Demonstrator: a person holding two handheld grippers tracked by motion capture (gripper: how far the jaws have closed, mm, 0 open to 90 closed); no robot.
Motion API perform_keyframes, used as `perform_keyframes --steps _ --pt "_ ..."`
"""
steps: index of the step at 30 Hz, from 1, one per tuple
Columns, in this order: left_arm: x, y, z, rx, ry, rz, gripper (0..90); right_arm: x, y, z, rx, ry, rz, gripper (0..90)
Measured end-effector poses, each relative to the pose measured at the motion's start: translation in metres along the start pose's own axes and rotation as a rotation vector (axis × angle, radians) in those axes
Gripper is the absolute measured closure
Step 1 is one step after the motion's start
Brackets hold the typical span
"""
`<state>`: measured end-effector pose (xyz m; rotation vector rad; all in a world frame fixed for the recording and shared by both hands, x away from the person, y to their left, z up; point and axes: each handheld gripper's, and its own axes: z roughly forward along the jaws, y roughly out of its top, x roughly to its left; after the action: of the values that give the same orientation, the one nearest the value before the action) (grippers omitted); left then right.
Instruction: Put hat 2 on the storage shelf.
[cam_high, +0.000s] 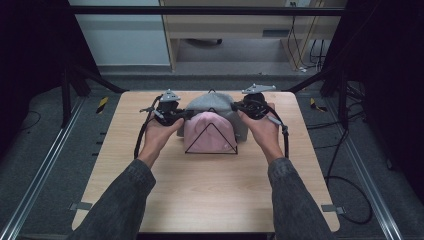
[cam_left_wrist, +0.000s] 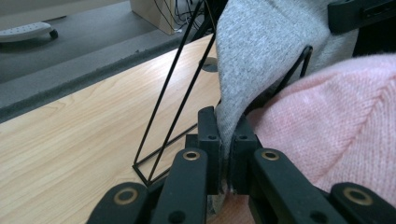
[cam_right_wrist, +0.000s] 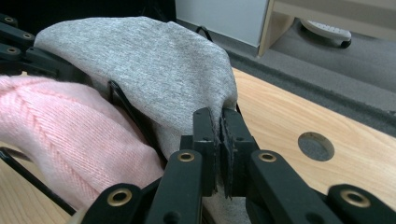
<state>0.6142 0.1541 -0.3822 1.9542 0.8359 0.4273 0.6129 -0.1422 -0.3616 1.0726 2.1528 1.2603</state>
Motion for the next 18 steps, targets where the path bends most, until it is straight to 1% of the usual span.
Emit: perform_keyframes --steps 2,5,11,14,18 --pt "0.001 -0.002 0.001 0.0 -0.001 -0.004 86.4 0.0 -0.001 0.002 0.001 -0.001 -0.004 86.1" --pt "0.003 -0.004 0.001 -0.005 -0.002 -0.021 86.4 0.001 -0.001 0.003 0.001 0.003 0.0 86.1" --pt "0.004 -0.008 0.002 0.001 -0.006 -0.028 86.4 0.003 -0.003 0.005 0.007 0.006 -0.007 86.0" --pt "0.006 -0.01 0.002 -0.001 -0.015 -0.046 86.4 0.004 -0.006 0.006 0.004 0.007 -0.001 86.0" --pt "0.006 -0.011 0.003 0.007 -0.013 -0.043 86.3 0.005 -0.011 0.007 0.013 0.011 0.001 85.9"
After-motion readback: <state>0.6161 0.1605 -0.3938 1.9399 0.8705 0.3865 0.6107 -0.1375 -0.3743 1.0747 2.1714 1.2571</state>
